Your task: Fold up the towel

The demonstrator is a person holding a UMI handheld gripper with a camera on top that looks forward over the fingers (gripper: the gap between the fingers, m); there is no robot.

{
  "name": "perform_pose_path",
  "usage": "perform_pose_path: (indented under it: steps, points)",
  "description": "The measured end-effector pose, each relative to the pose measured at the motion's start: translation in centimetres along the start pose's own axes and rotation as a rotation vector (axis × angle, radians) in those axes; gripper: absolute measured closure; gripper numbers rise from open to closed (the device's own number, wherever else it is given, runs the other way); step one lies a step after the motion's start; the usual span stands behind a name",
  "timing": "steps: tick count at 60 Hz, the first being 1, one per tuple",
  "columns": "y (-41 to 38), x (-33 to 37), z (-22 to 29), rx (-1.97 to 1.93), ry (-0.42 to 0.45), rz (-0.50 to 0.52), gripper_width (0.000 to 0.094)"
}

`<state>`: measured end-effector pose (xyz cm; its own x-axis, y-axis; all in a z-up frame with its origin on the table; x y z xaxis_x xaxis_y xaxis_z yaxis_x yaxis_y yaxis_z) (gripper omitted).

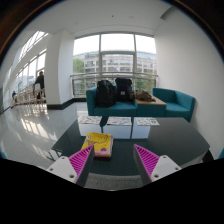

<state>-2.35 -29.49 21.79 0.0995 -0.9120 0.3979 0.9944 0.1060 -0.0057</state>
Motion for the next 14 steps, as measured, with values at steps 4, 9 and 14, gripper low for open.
perform_pose_path:
  steps: [4, 9, 14]
  points:
    - [0.09, 0.12, 0.05, 0.006, 0.003, -0.006, 0.0153]
    - [-0.30, 0.47, 0.12, 0.009, 0.008, -0.004, 0.0152]
    - [-0.45, 0.57, 0.18, 0.007, 0.013, 0.003, 0.0152]
Point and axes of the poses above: the point between the fingertips, and its own axes, seen from behind it with the camera up: y to the right, z up, x backward, against the way the camera looks, the point moved 2 cm from there along x, backward, against the way the camera looks, and after that the axes turned 1 degree about -y, right-handed, at the moved point
